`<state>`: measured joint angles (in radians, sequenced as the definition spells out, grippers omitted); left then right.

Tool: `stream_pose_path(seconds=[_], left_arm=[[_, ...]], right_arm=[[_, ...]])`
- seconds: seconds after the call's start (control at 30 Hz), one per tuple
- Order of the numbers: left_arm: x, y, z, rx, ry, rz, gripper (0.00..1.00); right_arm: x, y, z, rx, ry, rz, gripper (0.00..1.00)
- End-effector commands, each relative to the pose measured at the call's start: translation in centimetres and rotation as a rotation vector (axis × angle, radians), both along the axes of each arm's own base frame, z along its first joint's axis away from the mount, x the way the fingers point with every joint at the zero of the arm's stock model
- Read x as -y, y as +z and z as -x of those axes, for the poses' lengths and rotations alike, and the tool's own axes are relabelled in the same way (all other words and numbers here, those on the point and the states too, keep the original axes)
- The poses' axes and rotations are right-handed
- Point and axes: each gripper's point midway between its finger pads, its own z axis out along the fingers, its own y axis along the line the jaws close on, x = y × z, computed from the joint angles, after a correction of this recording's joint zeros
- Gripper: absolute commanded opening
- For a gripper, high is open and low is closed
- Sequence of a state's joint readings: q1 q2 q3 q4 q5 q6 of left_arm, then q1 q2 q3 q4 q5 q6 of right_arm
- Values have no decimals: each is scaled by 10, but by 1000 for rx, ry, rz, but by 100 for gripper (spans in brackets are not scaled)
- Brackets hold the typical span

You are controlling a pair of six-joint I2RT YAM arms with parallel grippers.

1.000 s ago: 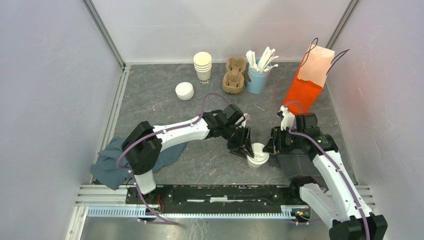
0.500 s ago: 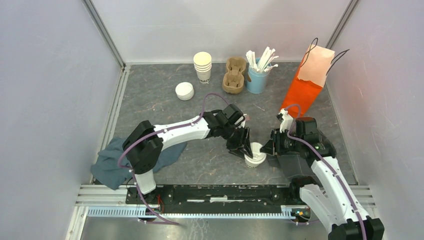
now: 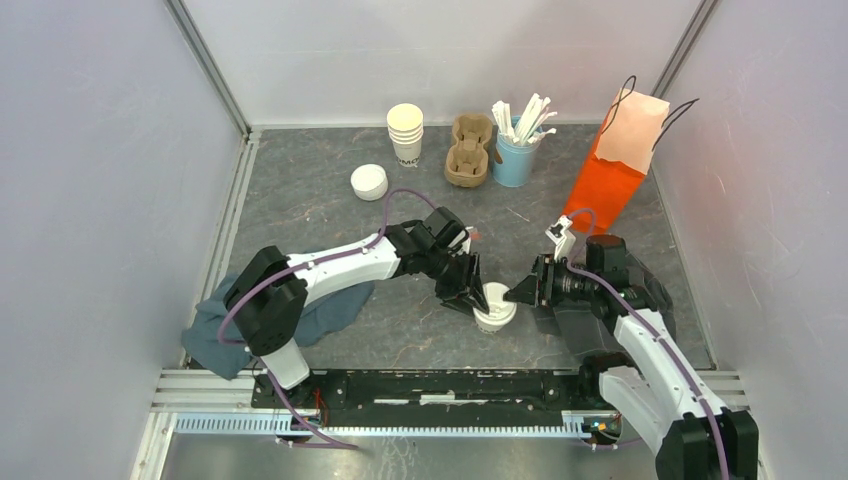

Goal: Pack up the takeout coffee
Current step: Close the cup lid on the coffee cup.

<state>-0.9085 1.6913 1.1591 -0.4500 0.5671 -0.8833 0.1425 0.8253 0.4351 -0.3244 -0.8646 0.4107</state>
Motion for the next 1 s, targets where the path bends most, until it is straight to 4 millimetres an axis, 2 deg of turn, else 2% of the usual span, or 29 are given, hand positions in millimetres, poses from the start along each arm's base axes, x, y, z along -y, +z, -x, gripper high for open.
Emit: stream_pose_path(seconds=[0.0,0.07,0.23,0.37,0.4,0.5,0.6,0.67,0.73,0.8,0.97], left_arm=[[-6,-4,-11,69,7,6,46],[-8,-4,-12,68,11,6,46],[-10,-1,-13,66,7,17,46],[-12,-5,-11,60,-2,8,46],[-13,-7,-11,60,-3,2,46],[-17,-13,-12,60,0,-15,45],[-24,-24,-11,54,9,-33,45],[-26,-24,-10,55,10,-30,44],[-25,-17,-10,58,10,-15,44],[-21,-4,-13,75,13,15,46],[-12,29,-26,117,36,91,55]], right_arm=[[2,15,-2,10,24,10,55],[3,10,-1,2,16,20,59],[-5,1,5,-37,12,-91,58],[-4,-5,4,-27,13,-102,45],[-4,-8,5,-26,13,-110,44],[-1,-31,11,-46,5,-128,42],[7,-67,27,-131,-24,-123,41],[10,-79,35,-161,-26,-105,41],[10,-74,35,-157,-20,-102,42],[9,-56,25,-112,-20,-103,45],[13,-37,12,-109,-3,-46,50]])
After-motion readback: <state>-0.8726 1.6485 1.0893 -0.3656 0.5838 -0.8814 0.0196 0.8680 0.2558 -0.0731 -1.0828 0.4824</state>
